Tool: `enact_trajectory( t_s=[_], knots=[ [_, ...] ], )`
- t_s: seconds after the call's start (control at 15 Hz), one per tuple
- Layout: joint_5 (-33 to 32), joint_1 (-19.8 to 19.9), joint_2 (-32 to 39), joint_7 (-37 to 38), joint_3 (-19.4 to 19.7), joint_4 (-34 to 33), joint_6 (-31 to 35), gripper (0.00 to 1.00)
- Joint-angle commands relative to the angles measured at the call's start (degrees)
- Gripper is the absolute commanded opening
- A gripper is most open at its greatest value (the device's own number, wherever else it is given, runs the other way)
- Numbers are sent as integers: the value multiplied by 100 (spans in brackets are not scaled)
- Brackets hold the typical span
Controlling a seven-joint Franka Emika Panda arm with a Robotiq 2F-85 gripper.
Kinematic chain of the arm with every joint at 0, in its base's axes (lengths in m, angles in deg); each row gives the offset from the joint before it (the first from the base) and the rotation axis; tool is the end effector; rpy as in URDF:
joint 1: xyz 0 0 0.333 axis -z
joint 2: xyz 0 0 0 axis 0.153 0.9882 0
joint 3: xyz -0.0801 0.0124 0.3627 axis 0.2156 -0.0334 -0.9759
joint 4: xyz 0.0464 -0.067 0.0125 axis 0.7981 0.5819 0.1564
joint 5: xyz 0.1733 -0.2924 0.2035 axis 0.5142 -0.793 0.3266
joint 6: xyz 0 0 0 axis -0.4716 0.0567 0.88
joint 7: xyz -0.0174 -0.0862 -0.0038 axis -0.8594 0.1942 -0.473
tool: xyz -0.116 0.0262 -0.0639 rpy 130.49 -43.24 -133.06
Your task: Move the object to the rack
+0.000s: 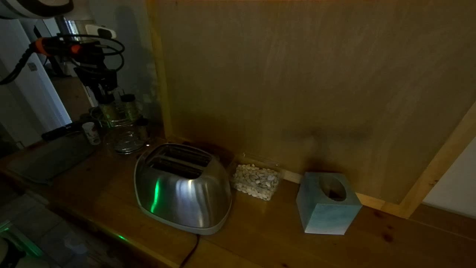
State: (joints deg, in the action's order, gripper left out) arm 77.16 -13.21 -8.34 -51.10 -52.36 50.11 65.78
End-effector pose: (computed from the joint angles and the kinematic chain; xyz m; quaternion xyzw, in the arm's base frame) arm 0.4141 0.0833 0.5250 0.9970 0.0704 -0.0114 0.0300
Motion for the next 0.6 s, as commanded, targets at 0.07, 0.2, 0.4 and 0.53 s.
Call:
enact_trajectory(
  t_s=[0.07,0.2,0.4,0.53],
  knots=[
    [165,-84,16,-46,41,-62,-8,24],
    [183,-105,3,-45,39,-54,32,24],
    [125,-114,15,-16,18,-45,69,24],
    [77,-104,32,5,11,-48,81,24]
  ],
)
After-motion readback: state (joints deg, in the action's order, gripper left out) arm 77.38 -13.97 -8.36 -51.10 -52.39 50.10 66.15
